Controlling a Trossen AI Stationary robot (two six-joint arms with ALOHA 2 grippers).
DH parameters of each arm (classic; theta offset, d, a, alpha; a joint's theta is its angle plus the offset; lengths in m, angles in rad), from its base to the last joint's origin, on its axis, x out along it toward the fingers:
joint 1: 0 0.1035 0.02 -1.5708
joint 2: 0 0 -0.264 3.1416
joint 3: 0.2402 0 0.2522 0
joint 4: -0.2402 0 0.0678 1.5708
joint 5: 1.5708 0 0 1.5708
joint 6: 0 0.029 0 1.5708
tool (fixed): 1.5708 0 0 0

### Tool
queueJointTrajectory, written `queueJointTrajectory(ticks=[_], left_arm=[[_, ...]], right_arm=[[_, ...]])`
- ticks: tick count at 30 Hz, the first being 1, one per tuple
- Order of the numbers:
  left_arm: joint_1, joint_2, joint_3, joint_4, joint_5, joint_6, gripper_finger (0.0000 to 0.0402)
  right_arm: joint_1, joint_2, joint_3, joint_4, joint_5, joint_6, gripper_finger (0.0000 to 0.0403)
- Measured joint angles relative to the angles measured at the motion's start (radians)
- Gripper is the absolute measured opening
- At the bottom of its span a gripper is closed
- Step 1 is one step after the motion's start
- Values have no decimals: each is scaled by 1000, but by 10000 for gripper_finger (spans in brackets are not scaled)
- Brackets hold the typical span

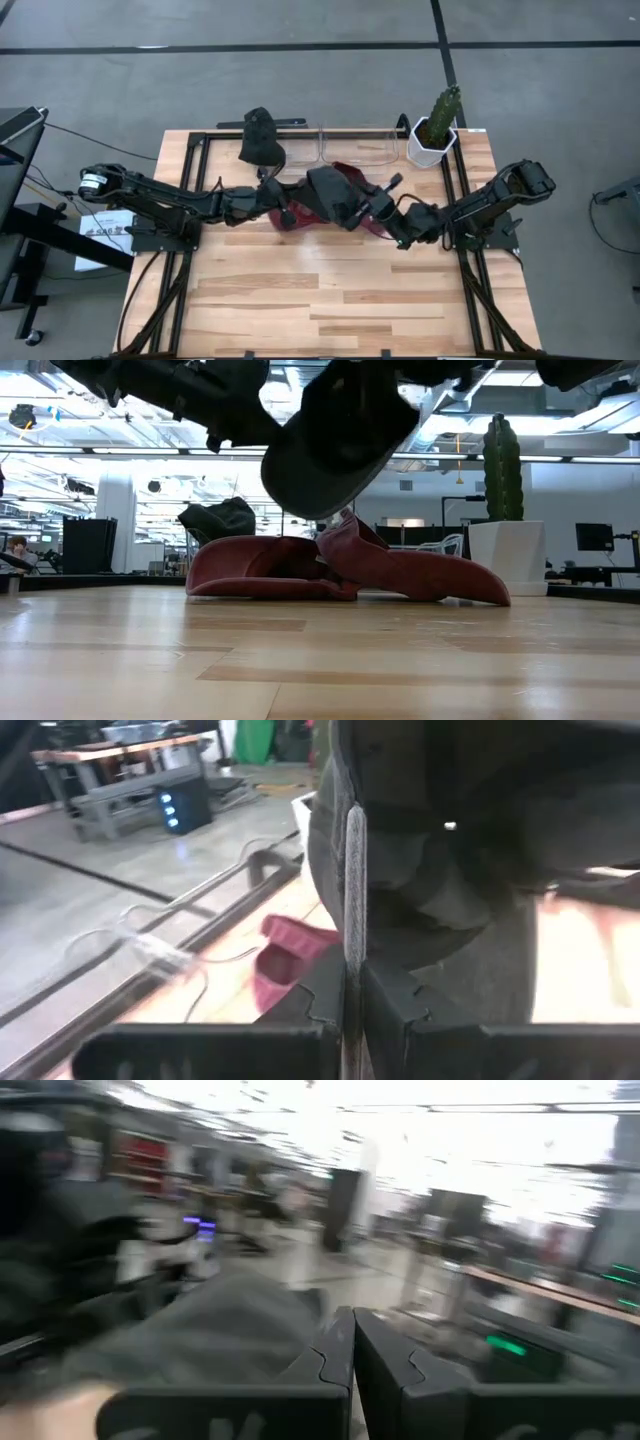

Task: Pick & Place hat
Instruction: Put the black cap into the left transparent bin

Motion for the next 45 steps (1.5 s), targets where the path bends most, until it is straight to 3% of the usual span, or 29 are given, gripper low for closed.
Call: queueJointTrajectory(ticks=[3,6,10,15,20,22,26,30,34,37,41,45], left_arm=[[-1,0,0,5,5,0,21],[0,0,0,16,34,-3,21],[-2,0,0,67,189,-30,21],[-8,0,0,81,350,-39,21],[-33,0,0,79,379,-28,22],[-38,0,0,65,337,-25,22],[-39,0,0,4,159,3,22],[-33,0,-1,-3,88,21,22],[-29,0,-1,-5,85,23,22],[-28,0,-12,-6,113,22,22],[-34,0,-30,5,264,22,22],[-48,0,-48,57,307,17,22]], right_arm=[[-28,0,0,-48,-112,59,0],[-56,0,0,-106,-90,62,0],[-107,0,0,-167,59,88,0],[-149,0,0,-240,346,99,0],[-168,0,0,-297,571,100,0],[-167,0,0,-302,576,99,0],[-147,0,0,-270,581,86,0],[-111,-13,0,-250,435,46,0],[-75,-14,0,-147,357,-7,0],[-51,-15,0,-88,401,-64,0],[-66,-15,0,-81,502,-58,0],[-102,-4,0,-98,467,33,0]])
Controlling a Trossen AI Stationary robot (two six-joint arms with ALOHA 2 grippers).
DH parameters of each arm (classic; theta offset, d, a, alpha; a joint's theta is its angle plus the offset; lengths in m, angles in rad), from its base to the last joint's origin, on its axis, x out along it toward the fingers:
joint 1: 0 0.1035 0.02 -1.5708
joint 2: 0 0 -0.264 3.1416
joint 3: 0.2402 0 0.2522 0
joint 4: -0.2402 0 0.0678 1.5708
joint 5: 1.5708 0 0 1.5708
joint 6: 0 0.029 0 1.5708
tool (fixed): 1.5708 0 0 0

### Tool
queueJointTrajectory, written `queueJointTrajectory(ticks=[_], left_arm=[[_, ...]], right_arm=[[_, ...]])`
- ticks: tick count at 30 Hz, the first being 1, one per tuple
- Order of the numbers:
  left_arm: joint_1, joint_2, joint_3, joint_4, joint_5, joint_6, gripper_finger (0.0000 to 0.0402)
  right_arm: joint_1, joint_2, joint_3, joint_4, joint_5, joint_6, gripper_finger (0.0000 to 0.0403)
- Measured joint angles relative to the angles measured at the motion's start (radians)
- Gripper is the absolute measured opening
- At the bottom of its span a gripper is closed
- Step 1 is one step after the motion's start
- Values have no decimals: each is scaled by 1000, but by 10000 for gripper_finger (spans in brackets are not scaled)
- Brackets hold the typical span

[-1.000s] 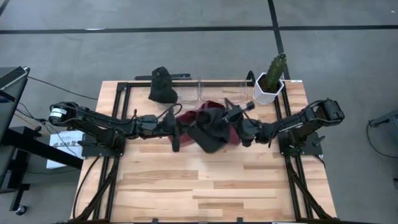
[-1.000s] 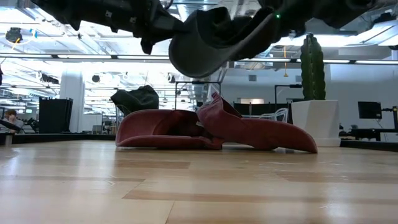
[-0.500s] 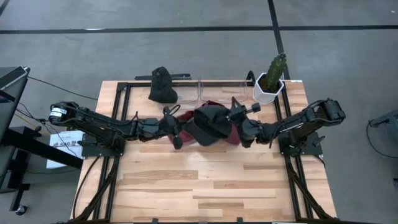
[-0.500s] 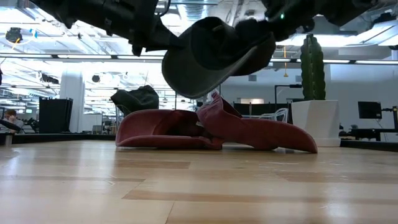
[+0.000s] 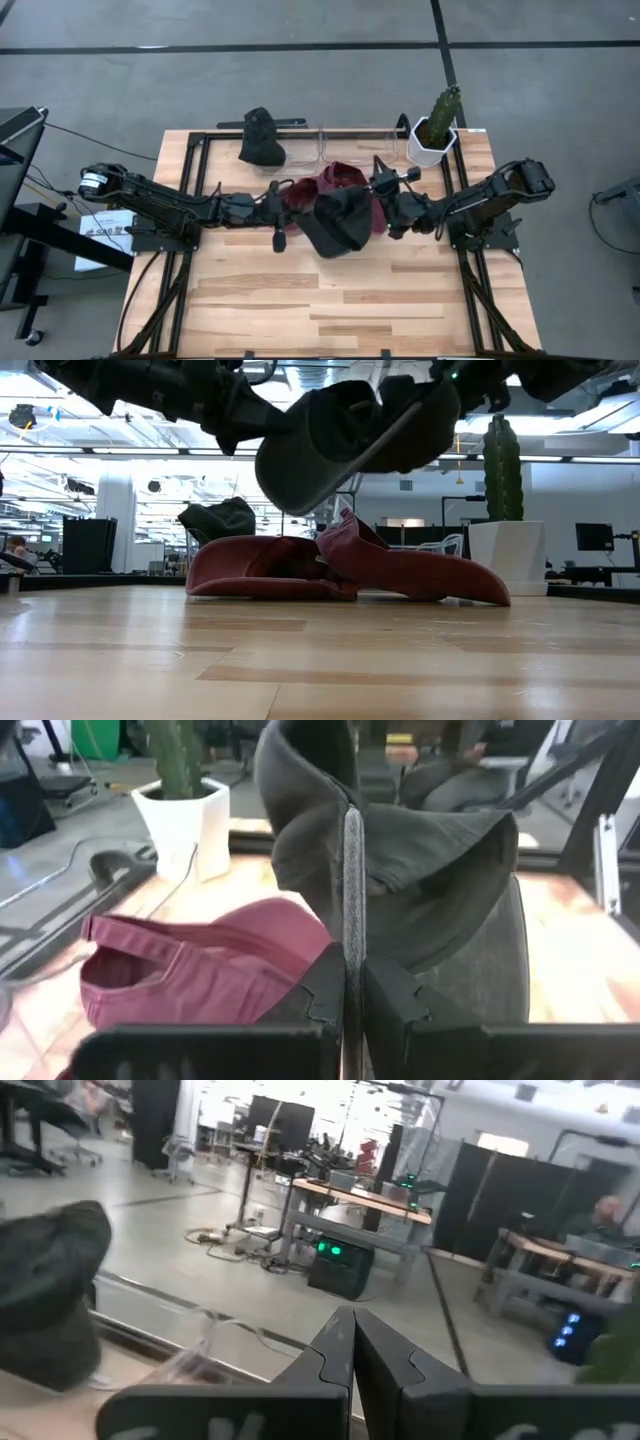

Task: Pick & Place hat
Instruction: Put the black cap into the left transparent bin

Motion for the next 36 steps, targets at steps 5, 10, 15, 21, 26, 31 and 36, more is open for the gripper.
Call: queueJointTrajectory(ticks=[5,10,15,21,26,31,36], left_arm=[[-4,0,0,41,-47,21,22],[8,0,0,68,-280,78,22],[17,0,0,112,-267,80,22],[-2,0,0,127,-122,42,21],[-20,0,0,130,26,35,22],[-27,0,0,135,41,72,22],[-18,0,0,124,-88,82,21]], right_arm=[[-21,0,0,-97,-135,118,0],[-30,0,0,-131,-178,125,0],[-33,0,0,-145,-176,125,0],[-50,0,0,-146,-143,142,0],[-55,0,0,-164,-150,199,0],[-59,0,0,-167,-153,225,0],[-60,0,0,-167,-236,264,0]])
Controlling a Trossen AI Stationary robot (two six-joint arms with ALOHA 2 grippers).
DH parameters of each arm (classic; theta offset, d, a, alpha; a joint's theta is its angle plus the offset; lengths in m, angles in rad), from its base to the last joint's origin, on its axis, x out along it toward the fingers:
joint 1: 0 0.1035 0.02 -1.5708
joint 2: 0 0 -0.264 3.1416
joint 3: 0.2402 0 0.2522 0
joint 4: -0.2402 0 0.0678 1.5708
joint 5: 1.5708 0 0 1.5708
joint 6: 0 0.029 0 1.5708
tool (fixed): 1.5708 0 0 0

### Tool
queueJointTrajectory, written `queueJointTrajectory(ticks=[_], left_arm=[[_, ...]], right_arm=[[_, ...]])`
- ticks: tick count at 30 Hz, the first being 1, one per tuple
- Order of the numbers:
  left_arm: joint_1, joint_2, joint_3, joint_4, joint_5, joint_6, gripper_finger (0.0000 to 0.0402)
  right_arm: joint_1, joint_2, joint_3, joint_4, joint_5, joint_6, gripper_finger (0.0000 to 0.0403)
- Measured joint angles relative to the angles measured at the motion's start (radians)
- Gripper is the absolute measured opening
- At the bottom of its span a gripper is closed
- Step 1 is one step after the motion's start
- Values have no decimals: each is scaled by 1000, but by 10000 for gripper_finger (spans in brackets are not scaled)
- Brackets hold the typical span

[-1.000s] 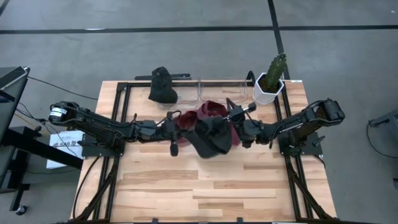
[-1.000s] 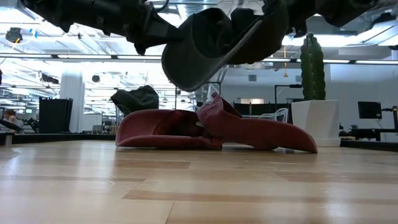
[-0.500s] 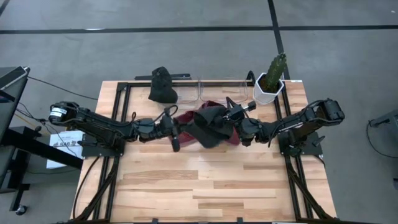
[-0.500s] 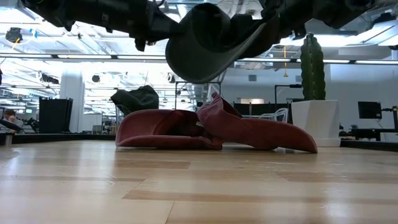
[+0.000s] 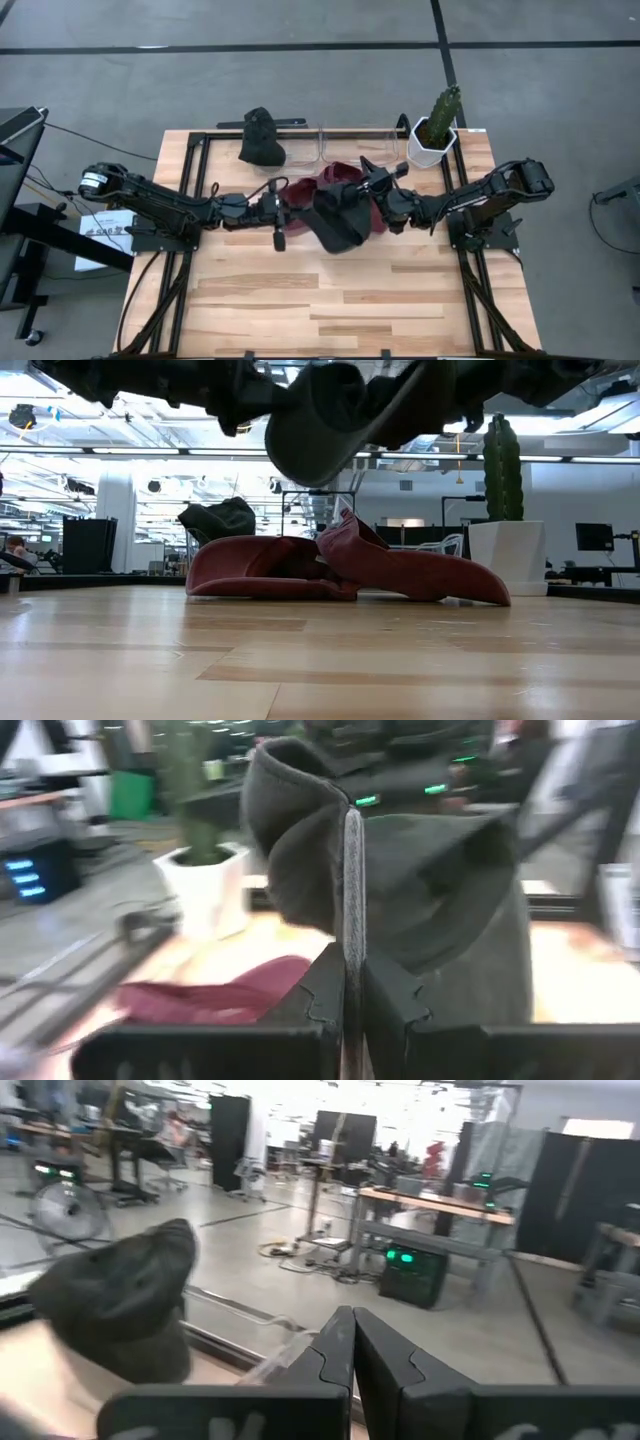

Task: Pick & Place hat
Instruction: Put the black cap into the left transparent bin

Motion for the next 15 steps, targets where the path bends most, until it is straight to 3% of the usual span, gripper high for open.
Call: queueJointTrajectory(ticks=[3,8,15], left_arm=[[18,0,-10,-13,-74,0,21],[47,0,-49,-12,-103,-44,21],[54,0,-89,15,-108,-75,21]], right_arm=[[1,0,0,1,-16,0,0],[1,0,0,2,-15,-24,0],[39,0,0,89,90,-121,0]])
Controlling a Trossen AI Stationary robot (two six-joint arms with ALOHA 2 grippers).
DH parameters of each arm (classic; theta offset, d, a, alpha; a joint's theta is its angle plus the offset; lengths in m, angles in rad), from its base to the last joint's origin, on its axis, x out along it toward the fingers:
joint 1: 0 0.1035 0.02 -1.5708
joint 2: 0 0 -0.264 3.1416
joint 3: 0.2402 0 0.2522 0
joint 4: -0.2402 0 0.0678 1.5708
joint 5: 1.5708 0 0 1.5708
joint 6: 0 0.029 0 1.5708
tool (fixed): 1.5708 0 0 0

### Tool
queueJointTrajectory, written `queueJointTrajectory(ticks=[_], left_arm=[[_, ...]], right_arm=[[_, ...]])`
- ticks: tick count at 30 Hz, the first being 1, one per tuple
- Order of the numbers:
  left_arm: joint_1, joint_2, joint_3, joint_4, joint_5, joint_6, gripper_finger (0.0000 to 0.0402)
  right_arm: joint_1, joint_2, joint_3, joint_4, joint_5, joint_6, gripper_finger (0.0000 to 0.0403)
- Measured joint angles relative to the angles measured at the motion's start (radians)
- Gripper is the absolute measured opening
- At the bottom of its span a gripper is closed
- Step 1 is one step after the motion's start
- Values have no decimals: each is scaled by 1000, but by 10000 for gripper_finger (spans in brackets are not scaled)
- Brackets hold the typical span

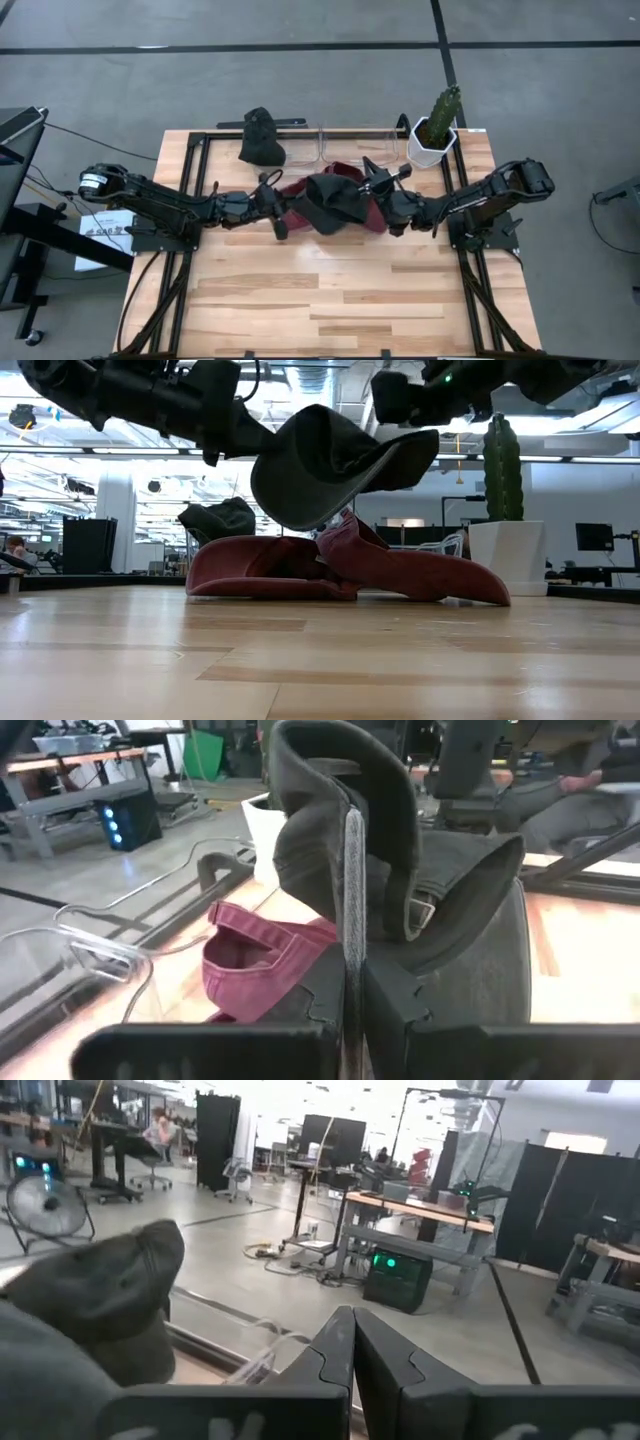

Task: Pick & Place hat
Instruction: Put the black cap into the left transparent bin

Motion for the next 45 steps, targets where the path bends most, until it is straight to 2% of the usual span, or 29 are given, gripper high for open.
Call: queueJointTrajectory(ticks=[2,5,7,9,12,17,24,29,34,39,42,45], left_arm=[[-1,0,-5,22,-29,25,21],[-1,0,-6,72,-130,117,21],[0,0,-6,144,-202,199,21],[1,0,-6,235,-226,269,21],[0,0,-6,353,-195,340,21],[0,0,-6,439,-78,416,21],[7,0,-6,534,-66,558,21],[30,0,-6,578,-80,666,21],[60,0,-6,587,-90,650,21],[62,0,-6,586,-86,614,21],[62,0,-6,590,-37,504,21],[61,0,-6,615,-1,471,21]], right_arm=[[22,0,0,56,0,-35,0],[66,0,0,134,-14,-88,0],[96,0,0,169,-52,-127,0],[125,0,0,170,-94,-138,0],[157,-1,0,151,-117,-118,0],[183,-1,0,77,-107,15,0],[171,-1,0,81,-112,50,0],[174,-1,0,51,-198,-21,0],[179,-1,0,62,-339,-33,0],[164,-1,0,23,-526,-35,0],[144,-1,0,-19,-518,-27,0],[111,0,0,-66,-500,23,0]])
